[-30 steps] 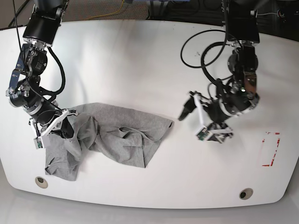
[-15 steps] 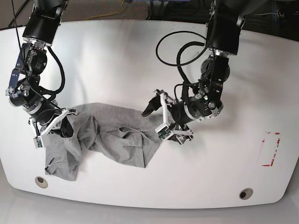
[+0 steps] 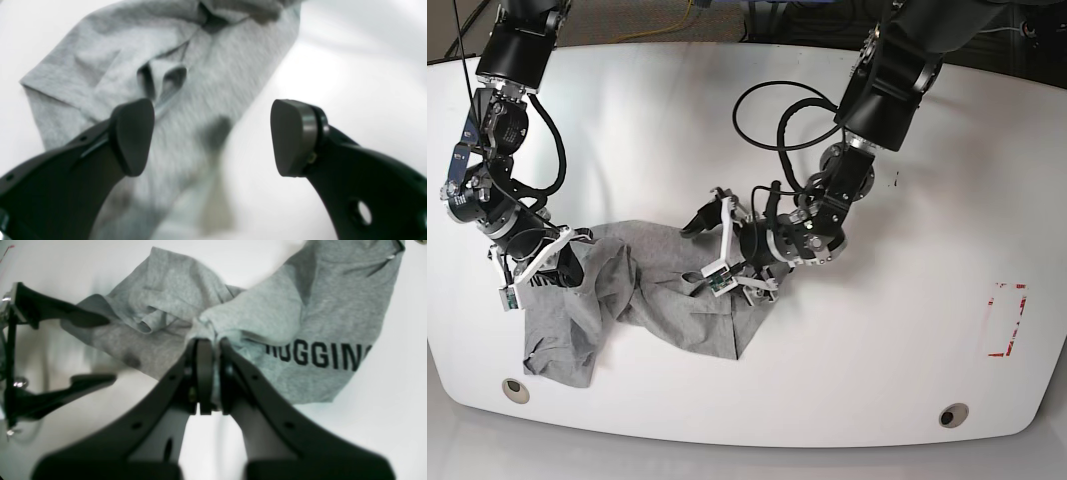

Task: Layout the t-shirt on the table in an organized manner, then fold the t-shirt properly
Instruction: 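Move the left gripper to the bunched shirt middle and grasp it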

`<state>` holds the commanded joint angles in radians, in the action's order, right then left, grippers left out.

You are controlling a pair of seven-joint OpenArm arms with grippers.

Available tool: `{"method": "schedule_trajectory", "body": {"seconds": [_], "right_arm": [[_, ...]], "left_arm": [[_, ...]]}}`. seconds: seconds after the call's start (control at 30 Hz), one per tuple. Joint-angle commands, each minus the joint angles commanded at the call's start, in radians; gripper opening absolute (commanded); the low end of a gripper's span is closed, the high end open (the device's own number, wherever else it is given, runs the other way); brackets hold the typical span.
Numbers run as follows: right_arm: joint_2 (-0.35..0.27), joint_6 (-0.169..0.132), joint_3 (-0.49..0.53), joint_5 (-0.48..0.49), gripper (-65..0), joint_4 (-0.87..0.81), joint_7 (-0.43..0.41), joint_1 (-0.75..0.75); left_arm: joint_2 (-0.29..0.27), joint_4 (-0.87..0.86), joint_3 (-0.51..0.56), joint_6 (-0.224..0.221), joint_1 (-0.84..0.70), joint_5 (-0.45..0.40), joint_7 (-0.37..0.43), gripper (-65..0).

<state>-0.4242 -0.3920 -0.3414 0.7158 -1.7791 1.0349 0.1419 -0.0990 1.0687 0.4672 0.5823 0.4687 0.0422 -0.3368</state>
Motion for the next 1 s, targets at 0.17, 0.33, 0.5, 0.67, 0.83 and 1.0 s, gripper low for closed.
{"method": "schedule_trajectory", "body": {"seconds": [0.17, 0.33, 0.5, 0.67, 0.83, 1.0], "right_arm": [[0.003, 0.000, 0.000, 0.000, -65.0, 0.000, 0.000, -0.009], [0.005, 0.000, 0.000, 0.000, -65.0, 0.000, 0.000, -0.012], [0.005, 0.000, -0.002, 0.000, -65.0, 0.000, 0.000, -0.014], [0.005, 0.000, -0.002, 0.000, -65.0, 0.000, 0.000, -0.014], [0.006, 0.000, -0.002, 0.000, -65.0, 0.000, 0.000, -0.014], [0.008, 0.000, -0.020, 0.002, -65.0, 0.000, 0.000, -0.014]], "left_arm": [[-0.035, -0.118, 0.018, -0.043, 0.057, 0.000, 0.046, -13.5], [-0.046, -0.235, 0.023, -0.095, 0.115, 0.000, 0.078, -13.5], [-0.058, -0.333, 0.023, -0.109, 0.150, 0.000, 0.114, -13.5], [-0.058, -0.387, 0.034, -0.112, 0.160, 0.000, 0.152, -13.5], [-0.058, -0.405, 0.117, -0.115, 0.160, 0.000, 0.167, -13.9], [-0.058, -0.407, 0.176, -0.157, 0.158, 0.002, 0.169, -14.1]]}}
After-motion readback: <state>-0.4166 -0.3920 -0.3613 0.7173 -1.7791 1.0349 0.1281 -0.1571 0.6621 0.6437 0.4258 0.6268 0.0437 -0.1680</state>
